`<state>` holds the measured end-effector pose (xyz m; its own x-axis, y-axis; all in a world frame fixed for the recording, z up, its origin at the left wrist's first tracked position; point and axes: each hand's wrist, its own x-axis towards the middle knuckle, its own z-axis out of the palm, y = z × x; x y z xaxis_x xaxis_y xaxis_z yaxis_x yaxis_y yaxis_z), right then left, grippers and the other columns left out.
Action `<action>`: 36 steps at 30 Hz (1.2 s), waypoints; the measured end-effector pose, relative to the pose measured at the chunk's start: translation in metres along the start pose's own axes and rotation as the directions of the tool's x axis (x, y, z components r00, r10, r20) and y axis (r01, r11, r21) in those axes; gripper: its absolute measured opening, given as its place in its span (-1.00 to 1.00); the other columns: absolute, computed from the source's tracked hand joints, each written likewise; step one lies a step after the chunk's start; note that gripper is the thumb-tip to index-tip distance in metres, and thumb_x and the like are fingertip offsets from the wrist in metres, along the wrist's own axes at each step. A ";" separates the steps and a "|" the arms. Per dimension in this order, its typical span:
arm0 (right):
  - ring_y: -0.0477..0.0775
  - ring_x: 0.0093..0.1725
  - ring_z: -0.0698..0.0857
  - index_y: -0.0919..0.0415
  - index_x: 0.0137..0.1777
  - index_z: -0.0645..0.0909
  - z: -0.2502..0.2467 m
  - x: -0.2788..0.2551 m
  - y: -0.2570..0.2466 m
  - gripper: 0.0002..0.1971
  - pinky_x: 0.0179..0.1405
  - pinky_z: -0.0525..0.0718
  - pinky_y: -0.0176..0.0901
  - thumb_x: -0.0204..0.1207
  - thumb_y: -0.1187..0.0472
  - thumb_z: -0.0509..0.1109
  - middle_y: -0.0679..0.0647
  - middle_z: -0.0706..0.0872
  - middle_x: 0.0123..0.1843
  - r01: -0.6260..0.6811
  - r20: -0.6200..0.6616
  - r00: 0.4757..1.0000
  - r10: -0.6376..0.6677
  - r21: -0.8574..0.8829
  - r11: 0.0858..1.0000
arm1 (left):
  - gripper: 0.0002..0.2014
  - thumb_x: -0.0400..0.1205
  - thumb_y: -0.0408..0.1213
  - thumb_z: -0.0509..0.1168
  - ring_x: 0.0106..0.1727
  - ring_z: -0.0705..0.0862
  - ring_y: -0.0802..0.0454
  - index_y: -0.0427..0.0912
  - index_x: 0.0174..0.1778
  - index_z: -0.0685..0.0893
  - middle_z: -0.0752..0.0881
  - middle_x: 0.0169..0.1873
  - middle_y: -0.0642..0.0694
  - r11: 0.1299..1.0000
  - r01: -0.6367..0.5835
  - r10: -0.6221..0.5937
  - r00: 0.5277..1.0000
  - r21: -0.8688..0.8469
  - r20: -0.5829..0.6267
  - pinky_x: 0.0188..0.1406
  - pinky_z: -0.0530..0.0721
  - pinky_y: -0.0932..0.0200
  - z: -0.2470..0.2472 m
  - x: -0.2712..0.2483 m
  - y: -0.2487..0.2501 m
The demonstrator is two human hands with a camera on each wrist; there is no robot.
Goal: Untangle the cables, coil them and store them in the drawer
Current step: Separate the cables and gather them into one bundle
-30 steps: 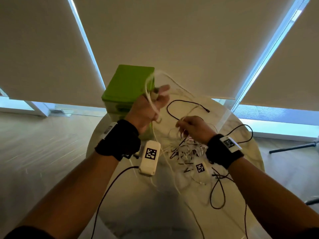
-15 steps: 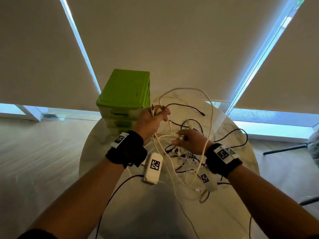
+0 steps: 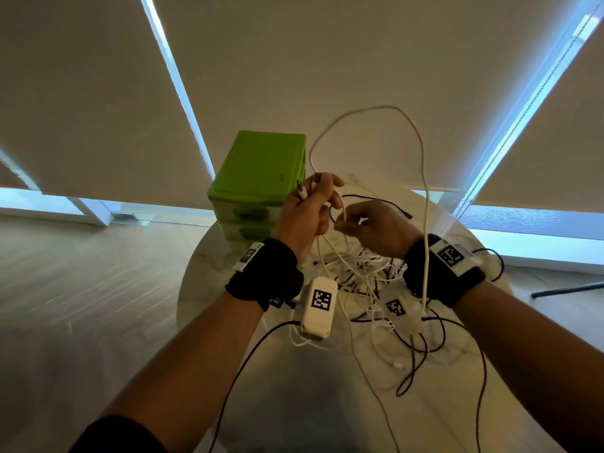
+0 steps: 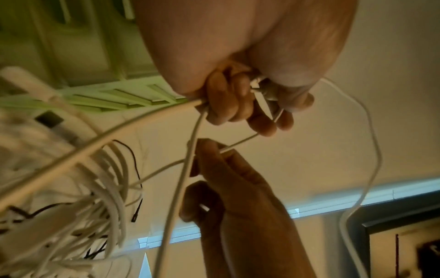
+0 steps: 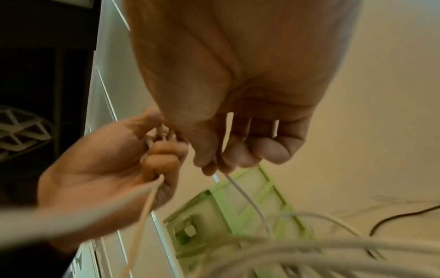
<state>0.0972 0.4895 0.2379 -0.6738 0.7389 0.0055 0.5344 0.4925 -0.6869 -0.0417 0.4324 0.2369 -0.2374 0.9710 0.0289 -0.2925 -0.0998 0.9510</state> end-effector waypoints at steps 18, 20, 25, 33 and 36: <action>-0.13 0.01 0.65 -0.16 0.10 0.69 0.027 -0.027 0.072 -0.84 0.12 0.55 -0.16 0.56 -0.05 0.39 -0.20 0.70 -0.04 -0.139 0.373 0.915 0.153 -0.065 0.988 | -0.56 0.65 0.13 0.15 -0.65 0.11 0.20 -0.06 -0.47 0.50 0.19 -0.55 0.02 0.974 0.221 -0.225 0.970 0.050 0.093 -0.69 0.04 0.30 -0.014 0.007 -0.017; -0.07 -0.12 0.61 -0.07 -0.26 0.65 0.033 -0.034 0.091 -0.81 0.01 0.53 -0.16 0.61 0.06 0.37 -0.19 0.64 -0.23 -0.153 0.343 0.919 0.197 -0.153 0.976 | -0.58 0.57 0.17 0.19 -0.65 0.13 0.20 -0.04 -0.48 0.52 0.21 -0.54 0.02 0.978 0.202 -0.207 0.972 0.060 0.114 -0.70 0.05 0.30 -0.020 0.009 -0.012; 0.05 -0.13 0.68 0.09 -0.03 0.67 -0.004 -0.040 0.097 -0.72 -0.23 0.56 -0.20 0.71 0.01 0.17 0.20 0.76 -0.01 -0.374 0.077 0.927 0.367 0.281 0.884 | -0.61 0.51 0.18 0.25 -0.59 0.14 0.16 -0.01 -0.49 0.57 0.22 -0.45 -0.08 0.965 0.205 -0.230 0.961 0.165 0.152 -0.67 0.09 0.29 -0.031 0.005 -0.016; 0.02 -0.37 0.72 0.06 0.24 0.65 -0.078 -0.093 0.039 -0.62 -0.37 0.61 -0.22 0.46 -0.04 0.50 0.14 0.83 -0.17 -0.187 0.187 0.977 0.101 0.533 0.825 | -0.62 0.65 0.00 0.27 -0.65 0.31 0.26 -0.12 -0.43 0.55 0.38 -0.69 0.16 0.765 0.123 -0.266 0.954 0.632 0.136 -0.62 0.28 0.32 0.004 -0.004 -0.033; -0.14 -0.41 0.73 -0.02 -0.02 0.71 -0.074 -0.115 0.051 -0.90 -0.37 0.56 -0.42 0.57 0.21 0.42 -0.06 0.82 -0.30 -0.228 0.188 0.961 0.201 0.132 0.965 | -0.62 0.59 0.10 0.30 -0.59 0.24 0.14 -0.08 -0.42 0.66 0.31 -0.60 0.03 0.795 0.105 -0.270 0.943 0.598 0.193 -0.58 0.18 0.25 0.019 -0.005 -0.036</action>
<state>0.2391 0.4637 0.2559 -0.6363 0.7228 -0.2696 0.6015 0.2461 -0.7600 -0.0123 0.4352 0.2081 0.0334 0.9849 -0.1699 0.2960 0.1527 0.9429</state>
